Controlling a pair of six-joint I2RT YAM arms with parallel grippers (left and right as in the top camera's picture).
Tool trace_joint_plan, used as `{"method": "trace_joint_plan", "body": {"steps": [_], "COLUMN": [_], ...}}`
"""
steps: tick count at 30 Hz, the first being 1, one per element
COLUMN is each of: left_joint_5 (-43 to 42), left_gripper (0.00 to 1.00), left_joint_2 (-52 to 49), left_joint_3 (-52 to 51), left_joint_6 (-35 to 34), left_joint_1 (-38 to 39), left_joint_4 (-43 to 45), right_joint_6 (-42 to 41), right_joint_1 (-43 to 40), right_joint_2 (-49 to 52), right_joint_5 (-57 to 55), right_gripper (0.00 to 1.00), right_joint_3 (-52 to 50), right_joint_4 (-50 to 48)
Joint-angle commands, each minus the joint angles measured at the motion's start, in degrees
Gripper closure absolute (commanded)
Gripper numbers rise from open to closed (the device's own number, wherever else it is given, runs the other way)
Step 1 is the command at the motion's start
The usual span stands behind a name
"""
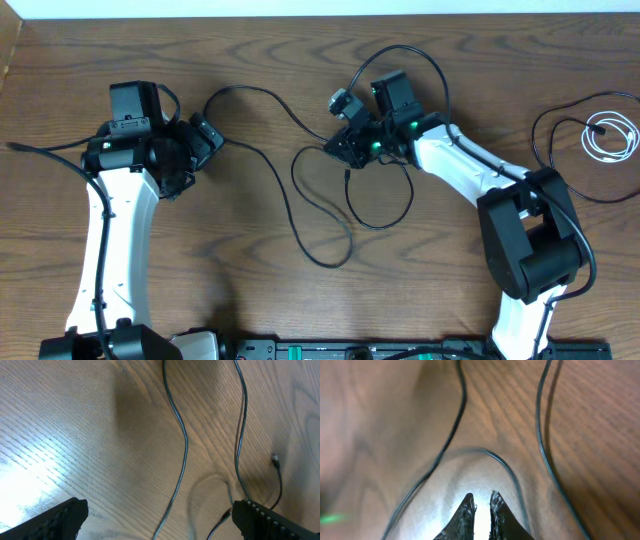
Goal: Untangle cables
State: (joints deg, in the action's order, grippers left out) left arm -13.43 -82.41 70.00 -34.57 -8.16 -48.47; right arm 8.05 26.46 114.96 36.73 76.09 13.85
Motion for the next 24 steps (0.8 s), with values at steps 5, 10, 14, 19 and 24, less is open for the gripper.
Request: {"method": "trace_joint_plan", "body": {"steps": [5,10,14,19,24], "left_joint_5": [-0.07,-0.07,-0.07,-0.07,-0.07], "left_gripper": [0.02,0.02,0.02,0.02,0.02], "left_joint_2": [-0.22,-0.22,-0.22,-0.22,-0.22], "left_joint_3": [0.31,0.31,0.31,0.31,0.31], "left_joint_6": [-0.24,-0.24,-0.24,-0.24,-0.24], "left_joint_1": [-0.17,-0.17,-0.17,-0.17,-0.17], "left_joint_4": [-0.15,-0.15,-0.17,-0.15,-0.15], "right_joint_6": [-0.7,-0.68,-0.2,4.74,5.31], "right_joint_1": [4.48,5.64,5.73,5.05,4.13], "right_joint_2": [0.57,0.57,0.59,0.59,2.25], "right_joint_5": [-19.02,-24.04,-26.14,-26.12,-26.1], "right_gripper": [0.65,0.34,0.26,0.28,0.28], "right_joint_3": [0.57,0.57,0.5,0.5,0.5], "right_joint_4": [-1.64,-0.92,-0.76,0.26,0.74]}}
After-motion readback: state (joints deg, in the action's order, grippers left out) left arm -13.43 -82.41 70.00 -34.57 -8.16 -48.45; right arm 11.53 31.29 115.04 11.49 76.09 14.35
